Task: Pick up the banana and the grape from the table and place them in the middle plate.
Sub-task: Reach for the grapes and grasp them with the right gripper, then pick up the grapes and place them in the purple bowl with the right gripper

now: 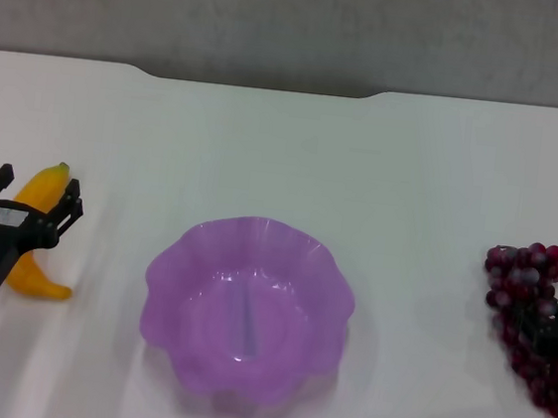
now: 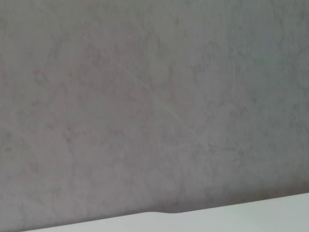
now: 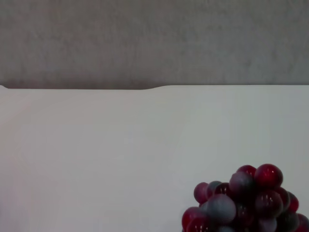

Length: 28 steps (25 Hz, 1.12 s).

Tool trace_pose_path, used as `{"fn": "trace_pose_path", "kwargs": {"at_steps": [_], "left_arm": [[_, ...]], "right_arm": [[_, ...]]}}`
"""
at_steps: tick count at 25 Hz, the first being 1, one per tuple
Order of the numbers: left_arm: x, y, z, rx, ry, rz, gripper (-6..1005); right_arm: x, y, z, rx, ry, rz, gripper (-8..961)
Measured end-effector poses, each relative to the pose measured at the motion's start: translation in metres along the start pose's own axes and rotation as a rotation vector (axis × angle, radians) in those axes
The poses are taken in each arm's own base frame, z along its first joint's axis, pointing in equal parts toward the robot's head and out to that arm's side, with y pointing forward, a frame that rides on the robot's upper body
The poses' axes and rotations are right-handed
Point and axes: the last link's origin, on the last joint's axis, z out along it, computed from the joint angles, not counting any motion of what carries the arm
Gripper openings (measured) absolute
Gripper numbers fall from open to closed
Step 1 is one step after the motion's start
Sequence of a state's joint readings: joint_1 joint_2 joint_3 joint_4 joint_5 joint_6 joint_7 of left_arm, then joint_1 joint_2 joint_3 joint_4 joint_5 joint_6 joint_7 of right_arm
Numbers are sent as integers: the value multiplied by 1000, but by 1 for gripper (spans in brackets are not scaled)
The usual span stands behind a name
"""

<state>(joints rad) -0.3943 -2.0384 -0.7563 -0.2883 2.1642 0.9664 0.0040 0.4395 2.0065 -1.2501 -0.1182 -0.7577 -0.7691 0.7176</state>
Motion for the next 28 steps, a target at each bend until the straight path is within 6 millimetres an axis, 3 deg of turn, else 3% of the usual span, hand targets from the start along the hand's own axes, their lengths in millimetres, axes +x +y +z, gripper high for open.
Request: {"fn": "trace_pose_path", "kwargs": {"at_steps": [28], "left_arm": [[-1,0,-1,0,-2,1,893]], "right_arm": [[-4,2,-8,-38,-72,20,328]]}}
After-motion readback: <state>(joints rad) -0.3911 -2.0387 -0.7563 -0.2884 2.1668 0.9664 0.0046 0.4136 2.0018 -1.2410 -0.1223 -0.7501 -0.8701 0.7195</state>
